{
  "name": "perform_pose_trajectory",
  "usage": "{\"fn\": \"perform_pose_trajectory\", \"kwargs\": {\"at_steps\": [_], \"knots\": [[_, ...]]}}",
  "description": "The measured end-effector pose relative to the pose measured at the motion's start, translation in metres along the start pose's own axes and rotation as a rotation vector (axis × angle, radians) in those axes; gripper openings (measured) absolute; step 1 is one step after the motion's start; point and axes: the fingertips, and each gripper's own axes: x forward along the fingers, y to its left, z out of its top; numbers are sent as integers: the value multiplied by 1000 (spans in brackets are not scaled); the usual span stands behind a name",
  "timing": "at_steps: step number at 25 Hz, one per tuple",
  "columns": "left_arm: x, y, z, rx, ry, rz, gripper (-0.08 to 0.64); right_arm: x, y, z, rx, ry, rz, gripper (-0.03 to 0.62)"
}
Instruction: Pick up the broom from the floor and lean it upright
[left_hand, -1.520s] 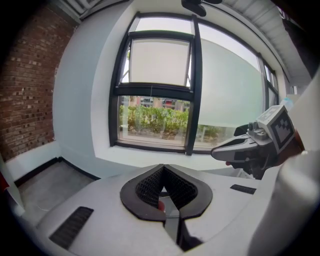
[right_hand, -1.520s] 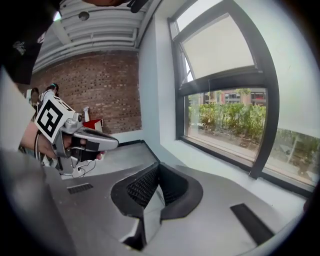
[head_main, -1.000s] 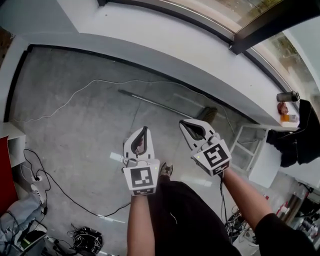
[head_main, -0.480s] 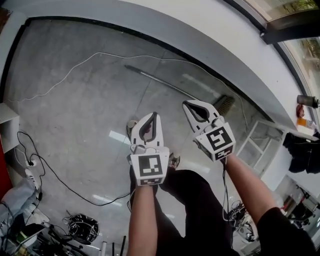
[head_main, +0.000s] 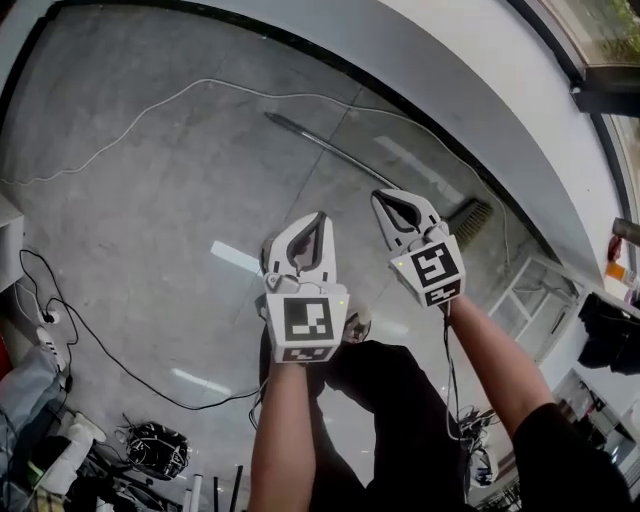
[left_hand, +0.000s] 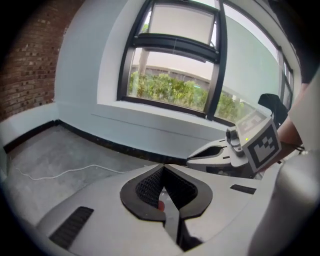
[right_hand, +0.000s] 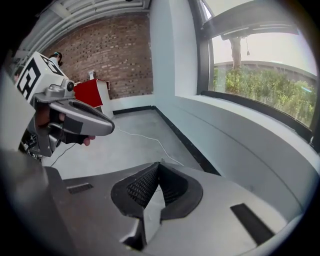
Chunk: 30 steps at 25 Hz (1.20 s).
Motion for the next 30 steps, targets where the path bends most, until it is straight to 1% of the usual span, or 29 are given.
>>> {"fn": "perform_pose_trajectory", "kwargs": {"at_steps": [4, 7, 10, 14, 16, 19, 22, 24, 25, 26, 27, 30], "knots": [[15, 12, -7, -35, 29, -31, 6, 37, -1, -15, -16, 37, 18, 8], [25, 19, -12, -65, 67, -32, 6, 68, -7, -31, -37, 69, 46, 8], [30, 31, -12, -81, 102, -19, 6, 103, -13, -56, -33, 121, 58, 8], [39, 38, -19, -132, 138, -17, 6, 149, -28, -91, -14, 191, 61, 8], [43, 36, -21, -130, 148, -25, 6, 166, -33, -104, -30, 221, 64, 8], [45, 39, -21, -121, 151, -30, 6, 185, -36, -118, -74, 269, 72, 8], [45, 45, -15, -131, 136, -26, 6, 201, -38, -133, -140, 334, 70, 9], [47, 47, -18, -131, 154, -31, 6, 211, -37, -142, -187, 372, 80, 10], [49, 48, -19, -127, 162, -31, 6, 217, -37, -145, -208, 389, 87, 23], [51, 49, -20, -126, 165, -32, 6, 222, -37, -148, -228, 404, 95, 81], [52, 51, -20, -128, 167, -35, 6, 228, -38, -151, -247, 420, 102, 107], [54, 54, -23, -138, 180, -43, 6, 241, -37, -161, -316, 471, 117, 107]]}}
